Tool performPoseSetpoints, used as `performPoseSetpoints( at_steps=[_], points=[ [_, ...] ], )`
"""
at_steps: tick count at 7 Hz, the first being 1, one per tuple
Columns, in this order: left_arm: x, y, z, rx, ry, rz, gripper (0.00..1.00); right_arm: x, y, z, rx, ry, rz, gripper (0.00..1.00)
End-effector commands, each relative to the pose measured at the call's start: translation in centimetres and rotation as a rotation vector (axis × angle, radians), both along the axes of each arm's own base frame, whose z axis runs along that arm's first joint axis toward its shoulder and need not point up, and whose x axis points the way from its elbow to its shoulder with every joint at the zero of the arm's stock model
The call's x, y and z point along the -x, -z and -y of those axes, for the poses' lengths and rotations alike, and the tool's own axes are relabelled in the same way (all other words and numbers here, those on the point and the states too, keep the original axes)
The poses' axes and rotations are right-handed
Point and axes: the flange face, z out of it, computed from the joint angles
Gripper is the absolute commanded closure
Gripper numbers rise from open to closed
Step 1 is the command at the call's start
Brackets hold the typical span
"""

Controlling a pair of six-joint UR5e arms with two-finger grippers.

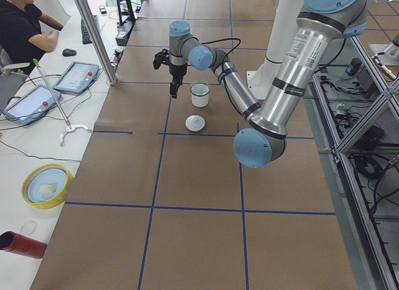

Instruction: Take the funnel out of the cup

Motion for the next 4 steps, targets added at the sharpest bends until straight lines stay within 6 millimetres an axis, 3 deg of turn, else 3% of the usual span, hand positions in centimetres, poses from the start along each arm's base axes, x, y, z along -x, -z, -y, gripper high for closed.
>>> performPoseSetpoints(
  at_steps=[1, 2, 4],
  points=[
    [-4.6, 1.0, -1.7, 0.040, 0.027, -0.041, 0.00, 0.0, 0.1, 0.1, -0.001, 0.000, 0.000, 0.00],
    [-8.5, 1.1, -4.0, 0.094, 0.017, -0.061, 0.00, 0.0, 0.0, 0.0, 0.000, 0.000, 0.000, 0.00],
    [-12.5, -0.1, -5.1, 0.141, 0.002, -0.058, 0.00, 0.0, 0.0, 0.0, 0.000, 0.000, 0.000, 0.00]
  ],
)
